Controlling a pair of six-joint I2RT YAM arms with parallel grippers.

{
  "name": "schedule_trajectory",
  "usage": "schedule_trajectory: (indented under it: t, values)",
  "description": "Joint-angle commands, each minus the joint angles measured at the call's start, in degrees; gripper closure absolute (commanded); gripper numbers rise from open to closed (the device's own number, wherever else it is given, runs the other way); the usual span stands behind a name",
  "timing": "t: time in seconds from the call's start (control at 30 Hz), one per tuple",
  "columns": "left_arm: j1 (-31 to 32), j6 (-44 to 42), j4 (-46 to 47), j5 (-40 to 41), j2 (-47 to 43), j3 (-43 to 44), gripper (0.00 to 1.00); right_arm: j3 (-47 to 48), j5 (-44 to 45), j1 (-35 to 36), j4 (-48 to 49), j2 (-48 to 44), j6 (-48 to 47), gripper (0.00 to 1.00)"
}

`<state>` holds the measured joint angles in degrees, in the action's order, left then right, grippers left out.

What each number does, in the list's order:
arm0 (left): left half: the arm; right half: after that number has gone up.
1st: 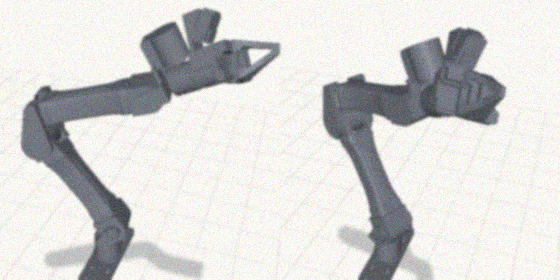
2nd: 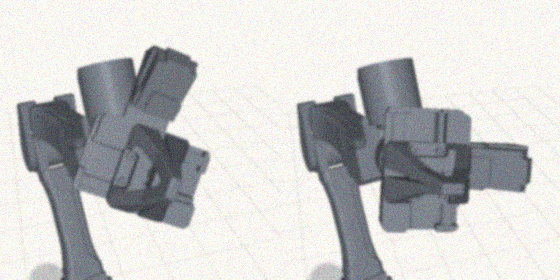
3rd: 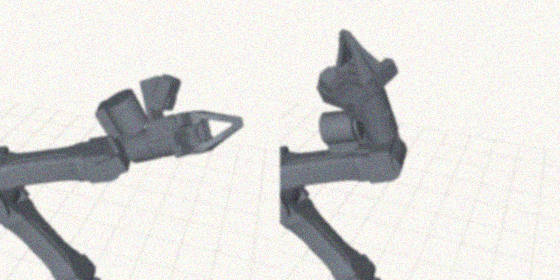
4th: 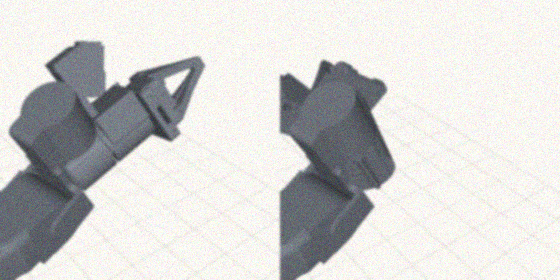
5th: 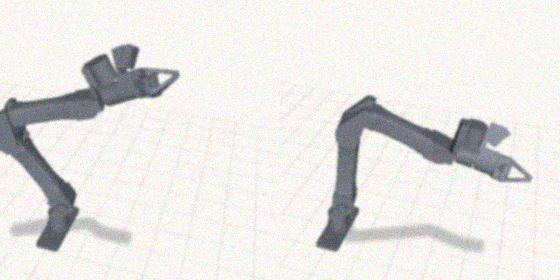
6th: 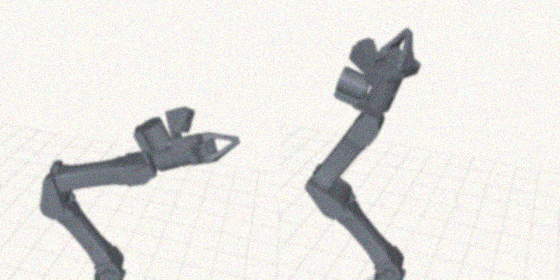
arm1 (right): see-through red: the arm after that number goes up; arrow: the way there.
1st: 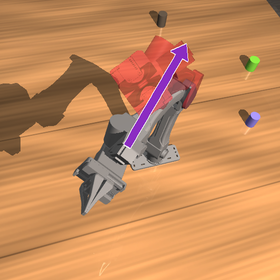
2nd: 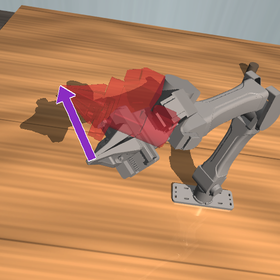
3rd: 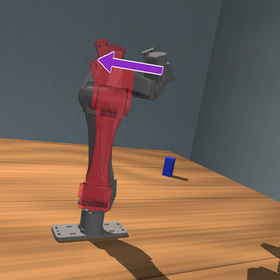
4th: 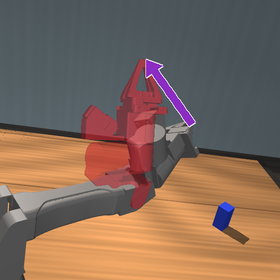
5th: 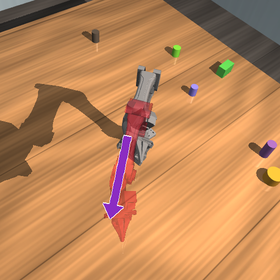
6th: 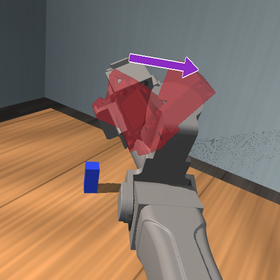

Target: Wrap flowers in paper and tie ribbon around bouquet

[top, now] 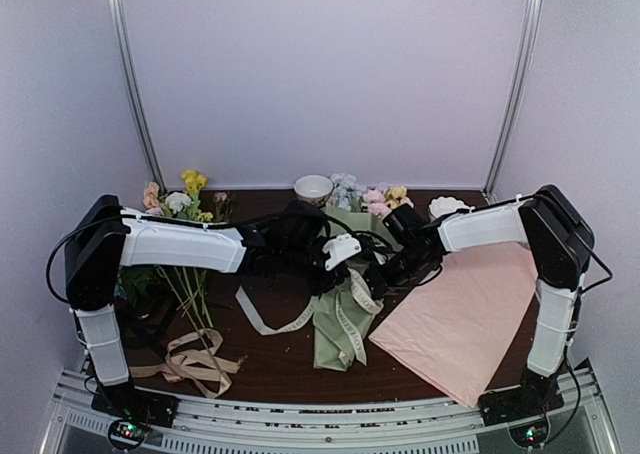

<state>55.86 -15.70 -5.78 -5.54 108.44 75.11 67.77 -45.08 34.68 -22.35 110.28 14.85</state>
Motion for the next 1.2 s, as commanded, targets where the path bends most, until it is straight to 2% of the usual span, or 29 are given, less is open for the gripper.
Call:
schedule_trajectory:
  t: [0.0, 0.1, 0.27, 0.33, 0.5, 0.63, 0.7, 0.9, 1.0, 1.17]
  values:
    - [-1.0, 2.9, 3.2, -0.1, 3.0, 0.7, 1.0, 4.3, 5.6, -2.1, -4.3, -1.5, -0.5, 0.71]
    - [-1.2, 4.3, 4.0, -0.3, 3.6, 0.2, 1.0, 6.7, 12.1, -3.4, -6.0, -3.0, 1.4, 0.6]
    - [-2.1, 6.9, 4.8, -0.9, 4.9, -0.2, 1.0, 5.9, 18.4, -4.6, -4.5, -8.1, 5.7, 0.54]
    - [-2.6, 8.7, 5.0, -1.3, 5.9, -0.3, 1.0, 3.3, 22.3, -4.7, -3.4, -11.5, 7.7, 0.54]
    - [-4.1, 13.6, 6.0, -2.7, 7.5, -0.8, 1.0, -10.0, 31.7, -3.2, 3.0, -24.7, 11.4, 0.58]
    - [-4.5, 15.3, 7.7, -3.7, 7.7, -1.9, 1.0, -20.8, 32.2, 4.4, 12.6, -34.8, 10.5, 0.67]
    - [-4.8, 16.0, 8.2, -4.5, 7.7, -2.3, 1.0, -25.5, 31.2, 9.4, 19.7, -37.0, 10.1, 0.67]
    - [-5.7, 18.3, 9.4, -6.9, 7.7, -3.1, 1.0, -26.2, 40.5, 19.6, 26.2, -31.8, 9.7, 0.63]
    - [-6.0, 18.9, 9.5, -7.7, 7.7, -3.5, 1.0, -22.2, 42.5, 22.7, 25.2, -25.1, 8.4, 0.56]
    - [-6.1, 19.0, 9.4, -8.1, 7.6, -3.8, 1.0, -16.5, 45.3, 26.4, 22.8, -17.6, 5.9, 0.51]
